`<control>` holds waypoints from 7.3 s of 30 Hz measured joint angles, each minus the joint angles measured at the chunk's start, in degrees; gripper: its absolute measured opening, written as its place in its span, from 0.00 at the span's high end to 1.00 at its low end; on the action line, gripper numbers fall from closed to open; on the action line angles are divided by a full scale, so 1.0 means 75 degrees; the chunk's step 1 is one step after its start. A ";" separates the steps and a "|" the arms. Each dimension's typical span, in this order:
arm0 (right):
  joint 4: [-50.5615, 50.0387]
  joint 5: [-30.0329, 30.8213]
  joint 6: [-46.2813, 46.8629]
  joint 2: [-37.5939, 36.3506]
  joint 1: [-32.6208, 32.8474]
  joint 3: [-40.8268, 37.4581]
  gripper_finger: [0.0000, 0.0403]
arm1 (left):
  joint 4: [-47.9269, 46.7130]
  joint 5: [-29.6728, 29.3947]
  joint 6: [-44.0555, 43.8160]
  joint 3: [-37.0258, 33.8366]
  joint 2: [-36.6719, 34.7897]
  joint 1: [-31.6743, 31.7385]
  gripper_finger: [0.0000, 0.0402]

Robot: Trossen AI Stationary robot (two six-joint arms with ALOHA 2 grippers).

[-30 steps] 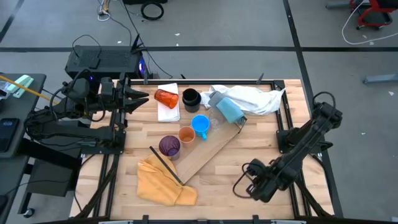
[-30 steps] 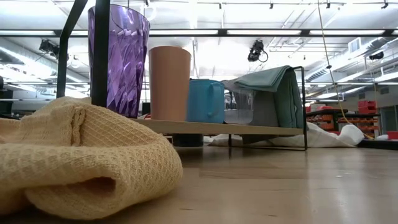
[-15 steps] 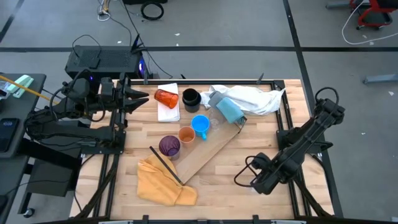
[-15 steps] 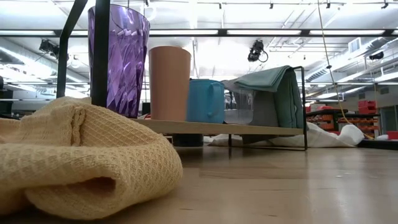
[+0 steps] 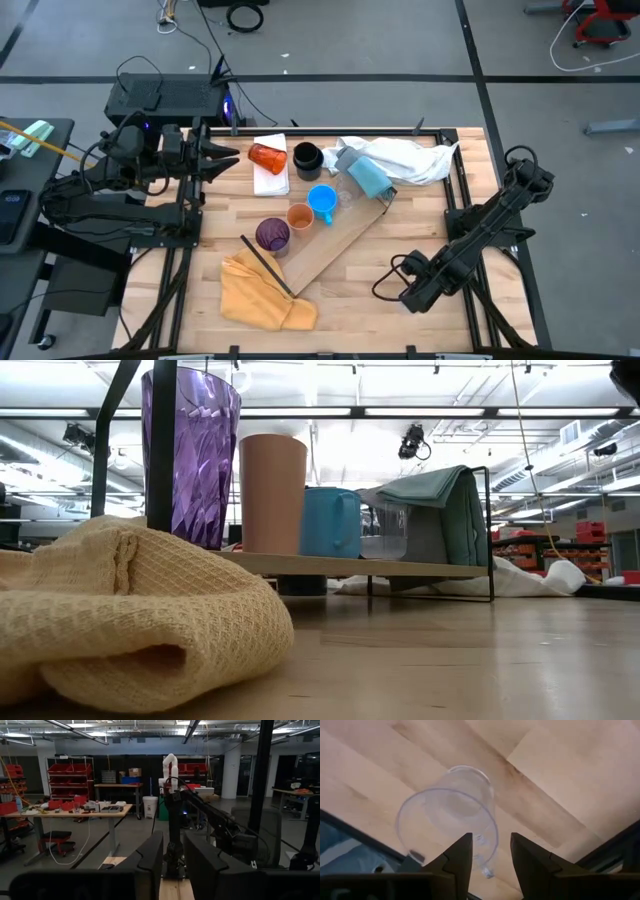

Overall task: Stack small to large cups/mugs on shelf
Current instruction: Put the transparent mug on the shelf, then remove the black cup from the dark blue mug

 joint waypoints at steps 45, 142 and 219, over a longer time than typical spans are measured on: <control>-0.0461 0.1714 -0.1890 -0.0009 -0.2341 0.0380 1.00 | -0.0030 -0.0003 0.0126 0.0000 -0.0006 0.0002 0.79; -0.1832 0.1201 -0.5672 0.1002 -0.6557 0.2595 0.98 | -0.0286 0.0000 0.0279 0.0000 -0.0006 0.0000 0.79; 0.2578 -0.0832 -1.3863 0.0396 -0.7400 0.4501 0.92 | -0.0402 -0.1037 -0.0658 -0.0003 0.0077 0.0002 0.81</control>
